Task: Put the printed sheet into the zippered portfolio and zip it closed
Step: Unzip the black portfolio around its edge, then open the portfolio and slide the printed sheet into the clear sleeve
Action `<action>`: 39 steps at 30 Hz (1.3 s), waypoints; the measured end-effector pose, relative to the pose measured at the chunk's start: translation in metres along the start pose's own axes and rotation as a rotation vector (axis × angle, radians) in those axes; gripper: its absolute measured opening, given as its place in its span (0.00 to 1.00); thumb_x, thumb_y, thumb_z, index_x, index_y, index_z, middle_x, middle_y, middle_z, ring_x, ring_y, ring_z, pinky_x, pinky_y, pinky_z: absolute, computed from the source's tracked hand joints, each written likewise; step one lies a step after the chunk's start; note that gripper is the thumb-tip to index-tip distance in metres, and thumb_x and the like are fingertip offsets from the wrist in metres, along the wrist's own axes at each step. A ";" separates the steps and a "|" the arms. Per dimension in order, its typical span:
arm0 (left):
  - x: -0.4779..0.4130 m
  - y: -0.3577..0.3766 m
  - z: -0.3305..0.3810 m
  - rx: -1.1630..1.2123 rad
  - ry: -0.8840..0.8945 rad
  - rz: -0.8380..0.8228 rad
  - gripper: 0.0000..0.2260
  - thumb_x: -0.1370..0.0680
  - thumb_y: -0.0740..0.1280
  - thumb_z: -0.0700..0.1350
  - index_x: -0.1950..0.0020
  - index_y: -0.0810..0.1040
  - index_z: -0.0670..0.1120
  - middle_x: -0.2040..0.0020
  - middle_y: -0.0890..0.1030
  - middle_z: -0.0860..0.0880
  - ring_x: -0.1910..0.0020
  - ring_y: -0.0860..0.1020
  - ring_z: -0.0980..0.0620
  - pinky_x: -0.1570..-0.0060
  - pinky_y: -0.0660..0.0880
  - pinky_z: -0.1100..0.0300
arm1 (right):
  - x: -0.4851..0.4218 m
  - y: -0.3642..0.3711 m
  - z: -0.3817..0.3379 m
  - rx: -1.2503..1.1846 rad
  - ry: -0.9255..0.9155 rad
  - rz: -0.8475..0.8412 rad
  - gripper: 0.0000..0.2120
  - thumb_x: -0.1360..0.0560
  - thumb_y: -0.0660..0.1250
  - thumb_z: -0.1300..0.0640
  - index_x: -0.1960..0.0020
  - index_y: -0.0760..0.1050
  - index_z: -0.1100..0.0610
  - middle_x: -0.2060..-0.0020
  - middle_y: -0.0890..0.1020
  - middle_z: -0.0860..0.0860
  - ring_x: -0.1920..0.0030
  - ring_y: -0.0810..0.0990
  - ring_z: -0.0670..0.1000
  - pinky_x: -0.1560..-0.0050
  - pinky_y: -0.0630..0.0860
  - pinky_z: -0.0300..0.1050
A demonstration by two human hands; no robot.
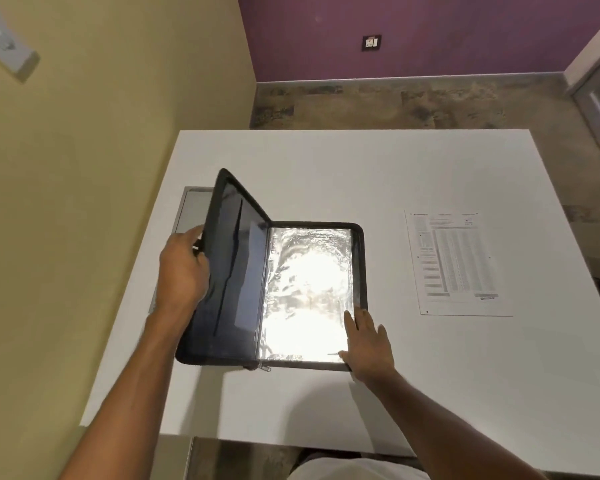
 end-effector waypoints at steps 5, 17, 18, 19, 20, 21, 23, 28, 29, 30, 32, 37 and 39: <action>-0.013 -0.017 -0.052 -0.112 -0.094 0.123 0.21 0.20 0.63 0.28 0.28 0.78 0.40 0.36 0.81 0.38 0.39 0.81 0.37 0.38 0.78 0.48 | -0.002 -0.001 -0.004 0.065 0.006 -0.009 0.43 0.19 0.65 0.41 0.16 0.44 0.54 0.16 0.47 0.57 0.16 0.48 0.57 0.21 0.60 0.59; -0.030 0.046 -0.158 -0.340 -0.292 -0.071 0.28 0.20 0.70 0.46 0.24 0.68 0.35 0.27 0.68 0.31 0.28 0.68 0.30 0.29 0.69 0.37 | -0.001 -0.009 -0.016 0.135 -0.029 0.008 0.43 0.18 0.63 0.43 0.16 0.41 0.58 0.17 0.46 0.60 0.16 0.47 0.58 0.27 0.68 0.55; -0.028 0.056 -0.167 -0.311 -0.316 -0.114 0.30 0.20 0.71 0.47 0.22 0.66 0.35 0.25 0.65 0.31 0.26 0.66 0.30 0.27 0.68 0.38 | 0.000 -0.010 -0.017 0.139 -0.037 0.011 0.43 0.18 0.63 0.43 0.16 0.40 0.58 0.17 0.45 0.60 0.16 0.47 0.59 0.27 0.68 0.54; -0.026 0.065 -0.175 -0.290 -0.336 -0.157 0.33 0.20 0.72 0.50 0.21 0.64 0.35 0.23 0.63 0.31 0.24 0.64 0.30 0.25 0.66 0.38 | 0.000 -0.011 -0.018 0.147 -0.045 0.016 0.43 0.17 0.63 0.43 0.17 0.40 0.58 0.17 0.45 0.61 0.16 0.47 0.59 0.27 0.69 0.54; -0.023 0.075 -0.181 -0.288 -0.343 -0.196 0.35 0.20 0.72 0.52 0.20 0.63 0.36 0.21 0.60 0.32 0.22 0.62 0.30 0.22 0.63 0.39 | 0.000 -0.012 -0.019 0.155 -0.052 0.020 0.43 0.17 0.62 0.43 0.17 0.40 0.59 0.17 0.45 0.61 0.16 0.47 0.59 0.28 0.69 0.54; -0.020 0.083 -0.186 -0.301 -0.340 -0.226 0.36 0.20 0.72 0.53 0.20 0.62 0.36 0.19 0.57 0.32 0.20 0.59 0.31 0.20 0.60 0.41 | 0.001 -0.012 -0.019 0.160 -0.054 0.022 0.43 0.17 0.62 0.42 0.17 0.40 0.59 0.17 0.45 0.61 0.16 0.48 0.60 0.28 0.70 0.55; -0.015 0.097 -0.192 -0.323 -0.321 -0.255 0.37 0.19 0.72 0.52 0.18 0.59 0.37 0.16 0.51 0.33 0.17 0.52 0.32 0.19 0.54 0.43 | 0.000 -0.012 -0.019 0.166 -0.052 0.025 0.43 0.18 0.63 0.42 0.17 0.41 0.59 0.17 0.46 0.62 0.17 0.49 0.60 0.29 0.71 0.54; -0.001 0.109 -0.194 -0.421 -0.314 -0.216 0.31 0.17 0.69 0.50 0.19 0.63 0.39 0.17 0.57 0.34 0.18 0.57 0.33 0.20 0.60 0.41 | -0.003 -0.008 -0.019 0.152 -0.026 0.018 0.41 0.18 0.63 0.44 0.16 0.44 0.58 0.17 0.47 0.60 0.17 0.50 0.60 0.32 0.73 0.53; 0.002 0.111 -0.194 -0.423 -0.326 -0.219 0.29 0.17 0.68 0.49 0.20 0.65 0.40 0.19 0.61 0.35 0.20 0.62 0.33 0.23 0.65 0.39 | -0.004 -0.007 -0.018 0.149 -0.021 0.018 0.41 0.18 0.64 0.44 0.16 0.44 0.57 0.16 0.47 0.60 0.17 0.50 0.60 0.32 0.73 0.54; 0.005 0.115 -0.196 -0.412 -0.345 -0.232 0.27 0.17 0.67 0.49 0.20 0.66 0.40 0.20 0.64 0.35 0.22 0.65 0.33 0.26 0.69 0.39 | -0.004 -0.007 -0.018 0.147 -0.018 0.019 0.42 0.19 0.64 0.44 0.16 0.44 0.57 0.16 0.47 0.60 0.17 0.50 0.60 0.32 0.73 0.54; 0.011 0.123 -0.200 -0.389 -0.378 -0.283 0.27 0.16 0.65 0.48 0.19 0.64 0.41 0.19 0.63 0.37 0.22 0.65 0.34 0.27 0.70 0.38 | -0.004 -0.006 -0.017 0.149 -0.016 0.019 0.43 0.19 0.64 0.42 0.16 0.44 0.57 0.16 0.48 0.60 0.17 0.51 0.60 0.32 0.74 0.54; 0.014 0.132 -0.206 -0.337 -0.418 -0.338 0.29 0.15 0.63 0.47 0.16 0.56 0.43 0.15 0.55 0.41 0.17 0.57 0.36 0.23 0.64 0.38 | -0.005 -0.004 -0.013 0.105 -0.018 0.013 0.44 0.20 0.66 0.41 0.16 0.45 0.56 0.16 0.48 0.59 0.17 0.50 0.59 0.28 0.70 0.55; 0.017 0.132 -0.204 -0.320 -0.414 -0.331 0.30 0.15 0.62 0.47 0.15 0.55 0.42 0.15 0.53 0.41 0.16 0.55 0.36 0.21 0.62 0.39 | -0.005 -0.003 -0.011 0.073 -0.013 0.011 0.44 0.20 0.66 0.41 0.16 0.44 0.55 0.16 0.46 0.58 0.16 0.49 0.59 0.23 0.64 0.57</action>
Point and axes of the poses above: each hand's wrist, its own x-axis away from the middle knuckle, its own y-axis out of the palm, z = x × y, the point moved 10 cm from there along -x, towards the middle knuckle
